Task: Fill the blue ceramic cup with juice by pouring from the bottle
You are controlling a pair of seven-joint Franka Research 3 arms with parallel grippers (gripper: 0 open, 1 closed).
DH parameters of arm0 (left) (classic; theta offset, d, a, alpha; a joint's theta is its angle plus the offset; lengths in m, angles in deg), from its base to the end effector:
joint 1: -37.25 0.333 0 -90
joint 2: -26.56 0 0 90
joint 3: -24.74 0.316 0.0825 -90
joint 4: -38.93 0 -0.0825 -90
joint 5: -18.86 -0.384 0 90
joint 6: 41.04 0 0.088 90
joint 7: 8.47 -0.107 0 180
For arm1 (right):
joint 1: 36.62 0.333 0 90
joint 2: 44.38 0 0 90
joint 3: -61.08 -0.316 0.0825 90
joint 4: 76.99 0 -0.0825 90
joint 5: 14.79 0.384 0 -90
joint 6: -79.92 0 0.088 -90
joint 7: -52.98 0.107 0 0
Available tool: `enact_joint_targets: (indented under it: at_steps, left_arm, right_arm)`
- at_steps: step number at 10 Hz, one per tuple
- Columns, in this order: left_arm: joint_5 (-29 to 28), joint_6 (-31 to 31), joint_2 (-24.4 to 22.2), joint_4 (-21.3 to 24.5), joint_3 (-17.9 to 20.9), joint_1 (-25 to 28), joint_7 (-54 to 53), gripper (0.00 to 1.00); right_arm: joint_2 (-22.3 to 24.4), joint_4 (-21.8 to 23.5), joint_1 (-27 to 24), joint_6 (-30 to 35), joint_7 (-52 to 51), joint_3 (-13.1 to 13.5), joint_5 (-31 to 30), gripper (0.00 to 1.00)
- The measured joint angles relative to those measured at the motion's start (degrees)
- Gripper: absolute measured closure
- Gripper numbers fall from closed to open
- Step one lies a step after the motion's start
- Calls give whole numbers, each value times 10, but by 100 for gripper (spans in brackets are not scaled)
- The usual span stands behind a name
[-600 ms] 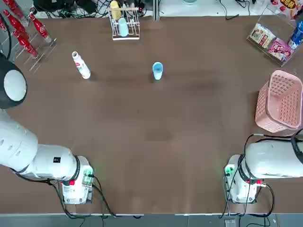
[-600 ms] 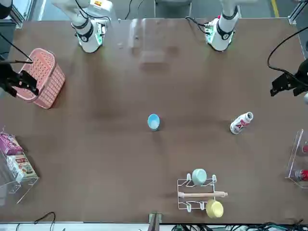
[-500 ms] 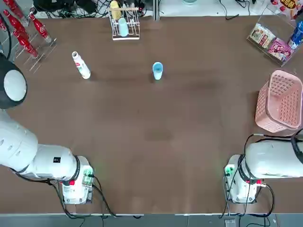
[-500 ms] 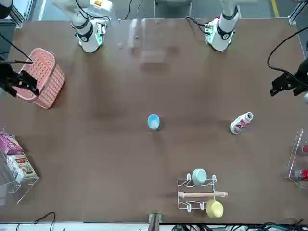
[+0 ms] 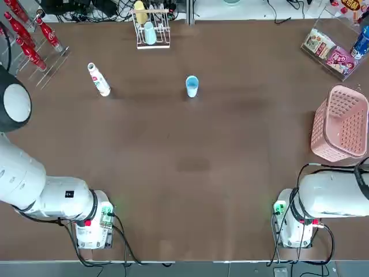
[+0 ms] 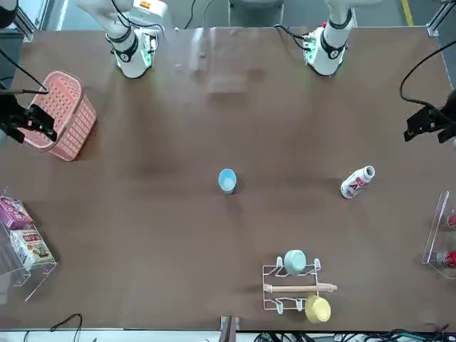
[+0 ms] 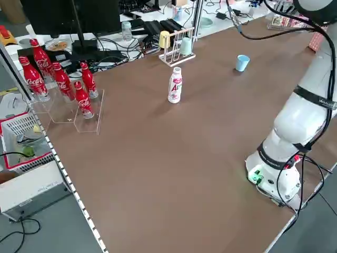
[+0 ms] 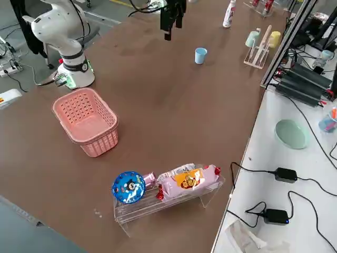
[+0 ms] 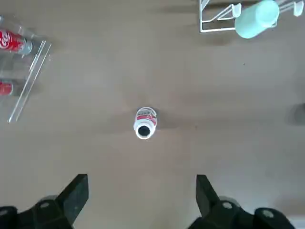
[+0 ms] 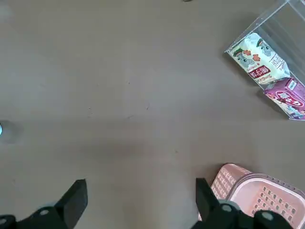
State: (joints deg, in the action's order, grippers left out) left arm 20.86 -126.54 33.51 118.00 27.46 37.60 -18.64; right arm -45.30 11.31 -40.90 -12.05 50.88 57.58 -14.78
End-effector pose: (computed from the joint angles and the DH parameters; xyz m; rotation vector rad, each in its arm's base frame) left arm 0.5839 0.0254 0.6380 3.1054 -0.1972 -0.0086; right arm 0.5634 -0.0080 0.6327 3.1404 0.0361 0.0755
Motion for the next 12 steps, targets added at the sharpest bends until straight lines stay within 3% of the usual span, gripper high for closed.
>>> enact_joint_targets:
  at_steps: [4, 8, 10, 12]
  left_arm:
    - [66, 0, 1, 3, 2, 73, -195, 0]
    - [210, 3, 38, 14, 3, 161, -418, 1]
    - [256, 24, 63, 15, 3, 193, -508, 1]
    - [301, 51, 97, 21, 4, 239, -633, 1]
  right_arm:
    - [0, 1, 0, 1, 0, 0, 1, 0]
    - [0, 2, 2, 0, -38, -2, 49, 0]
    - [0, 8, 4, -20, -144, -4, 120, 0]
    - [-6, 42, 13, -78, -298, -5, 194, 0]
